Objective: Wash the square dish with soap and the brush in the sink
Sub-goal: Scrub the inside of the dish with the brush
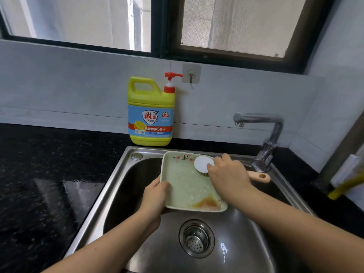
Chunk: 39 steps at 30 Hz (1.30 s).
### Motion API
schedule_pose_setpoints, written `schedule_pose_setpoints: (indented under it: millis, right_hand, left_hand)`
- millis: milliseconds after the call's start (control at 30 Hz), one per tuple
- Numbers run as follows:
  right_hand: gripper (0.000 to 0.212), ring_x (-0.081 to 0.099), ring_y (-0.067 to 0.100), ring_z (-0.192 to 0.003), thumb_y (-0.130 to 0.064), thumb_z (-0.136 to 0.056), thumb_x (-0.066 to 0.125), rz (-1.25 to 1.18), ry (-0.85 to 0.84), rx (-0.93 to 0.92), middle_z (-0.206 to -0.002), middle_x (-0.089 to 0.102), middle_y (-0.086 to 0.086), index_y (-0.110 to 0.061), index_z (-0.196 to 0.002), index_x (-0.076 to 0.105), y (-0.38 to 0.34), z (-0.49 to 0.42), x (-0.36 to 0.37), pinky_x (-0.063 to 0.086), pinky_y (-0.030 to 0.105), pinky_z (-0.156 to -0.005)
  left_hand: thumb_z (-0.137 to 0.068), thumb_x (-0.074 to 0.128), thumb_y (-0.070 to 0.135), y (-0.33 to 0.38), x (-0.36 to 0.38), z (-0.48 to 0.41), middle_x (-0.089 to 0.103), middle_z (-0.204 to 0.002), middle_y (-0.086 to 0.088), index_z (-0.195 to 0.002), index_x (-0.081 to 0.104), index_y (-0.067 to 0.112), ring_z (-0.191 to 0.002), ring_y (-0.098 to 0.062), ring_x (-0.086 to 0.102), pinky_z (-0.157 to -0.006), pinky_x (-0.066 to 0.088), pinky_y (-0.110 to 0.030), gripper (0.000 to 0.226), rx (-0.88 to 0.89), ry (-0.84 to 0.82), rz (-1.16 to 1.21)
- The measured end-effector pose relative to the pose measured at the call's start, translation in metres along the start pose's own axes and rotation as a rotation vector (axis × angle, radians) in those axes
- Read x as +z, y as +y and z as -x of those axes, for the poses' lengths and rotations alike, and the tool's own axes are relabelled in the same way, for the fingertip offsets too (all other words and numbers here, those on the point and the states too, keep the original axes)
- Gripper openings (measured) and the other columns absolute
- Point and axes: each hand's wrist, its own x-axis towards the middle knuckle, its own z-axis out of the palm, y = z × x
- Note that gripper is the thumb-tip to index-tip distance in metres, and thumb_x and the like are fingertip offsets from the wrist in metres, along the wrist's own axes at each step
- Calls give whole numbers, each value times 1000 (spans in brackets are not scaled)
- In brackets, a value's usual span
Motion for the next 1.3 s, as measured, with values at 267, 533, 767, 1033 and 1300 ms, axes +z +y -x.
schedule_pose_setpoints:
  millis: [267, 533, 767, 1033, 1300]
  right_hand:
    - [37, 56, 27, -92, -12, -88, 39, -251, 115, -39, -98, 62, 7, -20, -116, 61, -31, -11, 7, 46, 34, -63]
    - [35, 46, 26, -104, -12, -95, 36, -154, -3, 58, -112, 53, 7, -17, -127, 48, 3, 5, 23, 36, 31, -65]
    - [29, 46, 26, -107, -11, -96, 37, -217, -25, 99, -118, 52, 11, -11, -121, 51, -25, -10, 14, 35, 32, -67]
    - [38, 56, 19, -53, -20, -46, 84, -393, 191, -90, -60, 56, -2, -29, -82, 74, -40, -11, 20, 33, 19, -37]
    - [36, 48, 20, -97, -33, -97, 46, -571, -12, -268, -98, 51, -3, -51, -128, 48, 2, 26, 26, 38, 32, -71]
  left_hand:
    - [-91, 40, 5, 1, 2, 4, 66, -85, -9, -91, 63, 19, -77, -26, 63, -74, 56, -46, 26, -53, 9, 21]
    - [-92, 41, 7, 1, 1, 1, 62, -85, -9, -92, 61, 16, -77, -27, 60, -80, 54, -52, 22, -40, 22, 33]
    - [-92, 42, 7, -2, 0, 0, 63, -89, -9, -95, 62, 17, -81, -27, 62, -73, 56, -48, 23, -31, 34, 33]
    - [-98, 46, 31, -7, 0, -4, 72, -97, -7, -104, 67, 20, -90, -25, 69, -75, 58, -42, 24, 37, 6, 81]
    - [-97, 45, 36, -9, -1, -12, 71, -105, -7, -107, 65, 24, -94, -26, 68, -80, 57, -45, 25, 87, 34, 102]
